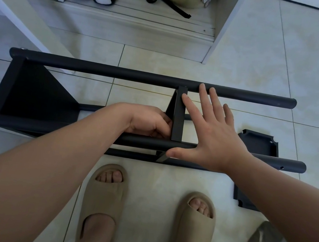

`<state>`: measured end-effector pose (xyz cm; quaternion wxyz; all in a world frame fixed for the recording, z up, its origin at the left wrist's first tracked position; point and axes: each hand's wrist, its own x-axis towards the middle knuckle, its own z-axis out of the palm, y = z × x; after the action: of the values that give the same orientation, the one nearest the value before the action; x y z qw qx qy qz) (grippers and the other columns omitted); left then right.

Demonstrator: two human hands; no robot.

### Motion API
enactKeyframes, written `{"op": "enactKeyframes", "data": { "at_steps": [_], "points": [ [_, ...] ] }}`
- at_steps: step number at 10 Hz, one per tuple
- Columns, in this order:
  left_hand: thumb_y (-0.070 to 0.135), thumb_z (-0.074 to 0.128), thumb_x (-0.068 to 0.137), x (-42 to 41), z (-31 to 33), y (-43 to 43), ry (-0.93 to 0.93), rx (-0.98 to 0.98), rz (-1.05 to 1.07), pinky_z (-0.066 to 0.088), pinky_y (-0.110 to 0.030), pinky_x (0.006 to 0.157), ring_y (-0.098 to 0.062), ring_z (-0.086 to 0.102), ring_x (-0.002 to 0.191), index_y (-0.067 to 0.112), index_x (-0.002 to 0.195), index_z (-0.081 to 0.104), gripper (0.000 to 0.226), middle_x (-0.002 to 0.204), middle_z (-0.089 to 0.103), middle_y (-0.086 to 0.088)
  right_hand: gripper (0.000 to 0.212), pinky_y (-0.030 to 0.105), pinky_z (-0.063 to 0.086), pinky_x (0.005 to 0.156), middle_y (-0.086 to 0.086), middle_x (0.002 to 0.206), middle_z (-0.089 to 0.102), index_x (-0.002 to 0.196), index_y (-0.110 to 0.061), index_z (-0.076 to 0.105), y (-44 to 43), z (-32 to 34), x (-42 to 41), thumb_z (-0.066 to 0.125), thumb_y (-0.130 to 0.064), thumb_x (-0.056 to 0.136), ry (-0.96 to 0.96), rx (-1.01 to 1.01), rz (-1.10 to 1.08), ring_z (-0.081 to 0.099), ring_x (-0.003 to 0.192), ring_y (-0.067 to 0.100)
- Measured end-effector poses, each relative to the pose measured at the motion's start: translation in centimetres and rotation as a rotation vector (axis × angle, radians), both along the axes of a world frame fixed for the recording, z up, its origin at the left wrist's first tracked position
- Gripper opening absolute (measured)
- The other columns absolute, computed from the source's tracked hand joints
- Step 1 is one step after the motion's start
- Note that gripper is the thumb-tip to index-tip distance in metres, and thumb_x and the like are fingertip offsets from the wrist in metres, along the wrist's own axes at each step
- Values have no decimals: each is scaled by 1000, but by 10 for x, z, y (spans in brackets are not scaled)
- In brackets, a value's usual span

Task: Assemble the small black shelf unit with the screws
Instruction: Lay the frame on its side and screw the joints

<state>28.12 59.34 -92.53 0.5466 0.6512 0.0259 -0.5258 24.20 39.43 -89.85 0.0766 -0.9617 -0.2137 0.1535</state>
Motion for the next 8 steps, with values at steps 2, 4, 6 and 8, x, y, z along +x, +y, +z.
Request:
{"op": "enactKeyframes", "data": {
  "at_steps": [2,4,6,8],
  "points": [
    [-6,56,90,0,2,1,-17,29,-23,54,-32,86,-25,66,85,-17,125,53,37,102,65,-22,126,60,0,123,-1,165,-31,158,-39,-13,0,0,0,29,-103,59,2,6,-1,-30,151,22],
    [-6,55,89,0,0,1,-3,26,-24,56,-25,73,-19,67,75,-10,118,61,30,95,66,-19,126,60,-1,124,-1,165,-31,158,-39,-13,0,-1,0,28,-103,58,-6,7,0,-29,152,23],
    [-3,58,88,1,0,1,31,30,-13,56,-25,71,-19,69,72,3,91,68,12,79,73,-10,127,60,-2,123,-1,165,-30,159,-39,-12,0,-2,0,28,-104,57,-3,18,-3,-29,152,23],
    [-9,57,88,0,1,-1,1,55,15,55,-24,69,-21,65,73,-13,121,58,33,98,62,-23,127,60,-2,123,-1,165,-30,159,-39,-11,0,-3,0,28,-104,57,-6,22,-8,-28,152,23]
  ]
}}
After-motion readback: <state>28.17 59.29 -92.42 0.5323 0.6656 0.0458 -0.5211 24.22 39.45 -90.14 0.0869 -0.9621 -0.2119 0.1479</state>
